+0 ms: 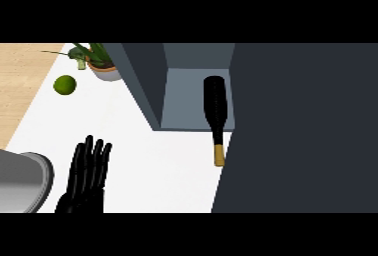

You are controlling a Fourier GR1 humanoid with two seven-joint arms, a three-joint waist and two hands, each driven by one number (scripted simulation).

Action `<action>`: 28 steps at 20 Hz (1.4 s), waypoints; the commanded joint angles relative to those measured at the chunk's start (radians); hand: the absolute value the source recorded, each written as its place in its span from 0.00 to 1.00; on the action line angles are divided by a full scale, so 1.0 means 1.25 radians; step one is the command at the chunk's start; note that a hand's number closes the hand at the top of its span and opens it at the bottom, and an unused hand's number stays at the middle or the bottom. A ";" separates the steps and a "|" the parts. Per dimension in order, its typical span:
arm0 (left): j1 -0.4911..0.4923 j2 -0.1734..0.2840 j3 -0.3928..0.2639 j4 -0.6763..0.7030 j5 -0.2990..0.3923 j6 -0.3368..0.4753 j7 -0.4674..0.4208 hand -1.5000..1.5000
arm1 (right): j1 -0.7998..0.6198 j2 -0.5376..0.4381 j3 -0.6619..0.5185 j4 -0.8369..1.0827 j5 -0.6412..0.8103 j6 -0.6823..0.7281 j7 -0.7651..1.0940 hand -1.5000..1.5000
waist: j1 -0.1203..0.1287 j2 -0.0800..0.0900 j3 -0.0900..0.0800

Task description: Pick up the wine, place it into the cabinet and close the cabinet

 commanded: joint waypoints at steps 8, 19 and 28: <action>0.141 0.112 0.117 -0.119 0.096 -0.099 -0.018 0.00 | -0.084 0.119 0.223 -0.044 0.020 -0.078 0.134 1.00 | 0.022 -0.003 -0.003; 0.199 0.192 0.259 -0.127 0.203 -0.245 -0.033 0.00 | -0.452 0.208 0.275 0.181 0.076 -0.338 0.194 1.00 | 0.043 0.005 -0.003; 0.237 0.250 0.383 -0.106 0.288 -0.366 -0.031 0.00 | -0.828 0.209 0.197 0.442 -0.063 -0.564 0.214 1.00 | 0.052 0.009 -0.001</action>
